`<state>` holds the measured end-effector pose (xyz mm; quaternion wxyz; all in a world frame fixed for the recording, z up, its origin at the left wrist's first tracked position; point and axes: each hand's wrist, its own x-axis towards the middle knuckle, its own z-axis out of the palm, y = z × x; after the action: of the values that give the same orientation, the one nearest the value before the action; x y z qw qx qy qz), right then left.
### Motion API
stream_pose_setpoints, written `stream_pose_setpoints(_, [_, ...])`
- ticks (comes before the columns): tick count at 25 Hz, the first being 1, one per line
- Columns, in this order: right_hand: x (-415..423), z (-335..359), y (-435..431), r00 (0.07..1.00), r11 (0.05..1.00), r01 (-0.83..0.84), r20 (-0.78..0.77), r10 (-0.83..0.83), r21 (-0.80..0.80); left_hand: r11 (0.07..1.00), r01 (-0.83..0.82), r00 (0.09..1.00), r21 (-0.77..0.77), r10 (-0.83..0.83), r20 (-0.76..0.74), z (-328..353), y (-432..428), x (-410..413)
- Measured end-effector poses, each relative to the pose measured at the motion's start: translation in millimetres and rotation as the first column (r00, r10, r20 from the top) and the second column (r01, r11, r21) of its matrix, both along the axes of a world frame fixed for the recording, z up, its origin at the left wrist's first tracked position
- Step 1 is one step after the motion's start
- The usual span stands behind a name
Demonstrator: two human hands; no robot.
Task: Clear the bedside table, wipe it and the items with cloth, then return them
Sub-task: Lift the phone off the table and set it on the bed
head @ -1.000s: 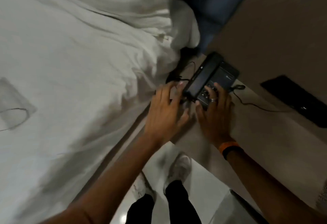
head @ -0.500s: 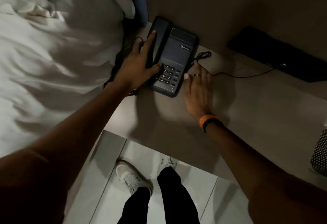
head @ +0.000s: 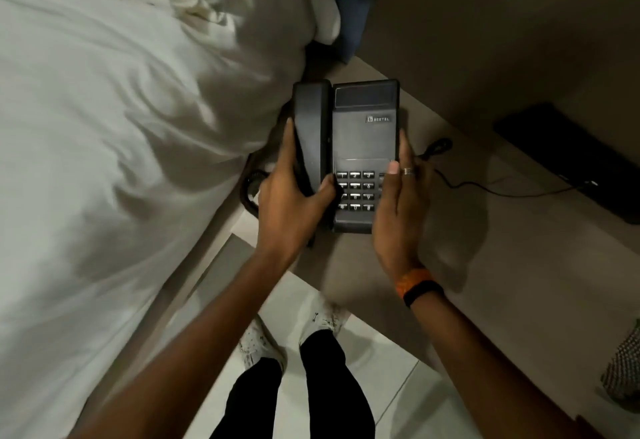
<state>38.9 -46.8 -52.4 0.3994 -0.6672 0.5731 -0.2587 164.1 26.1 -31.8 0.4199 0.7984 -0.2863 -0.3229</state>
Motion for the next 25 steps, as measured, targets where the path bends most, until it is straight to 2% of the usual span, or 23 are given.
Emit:
stream_pose_setpoints(3, [15,40,27,0.991,0.990,-0.103,0.081,0.111,-0.095,0.968,-0.241,0.970,-0.072,0.242,0.005,49,42,-4])
stream_pose_setpoints(6, [47,83,40,0.954,0.966,-0.233,0.168,0.250,-0.115,0.895,-0.400,0.913,-0.198,0.408,-0.004,96,74,9])
stream_pose_setpoints(10, [112,132,50,0.836,0.863,-0.451,0.232,0.498,-0.228,0.775,-0.559,0.806,-0.295,0.591,0.023,139,111,43])
stream_pose_setpoints(16, [253,152,64,0.724,0.770,-0.631,0.285,0.628,-0.093,0.659,-0.675,0.683,-0.333,0.728,0.055,166,152,141])
stream_pose_setpoints(20, [335,139,73,0.694,0.706,-0.707,0.154,0.703,-0.040,0.663,-0.696,0.664,-0.276,0.740,0.102,153,167,211])
stream_pose_setpoints(25, [356,110,74,0.608,0.607,-0.794,-0.075,0.790,-0.045,0.709,-0.691,0.686,-0.140,0.705,0.181,124,171,237])
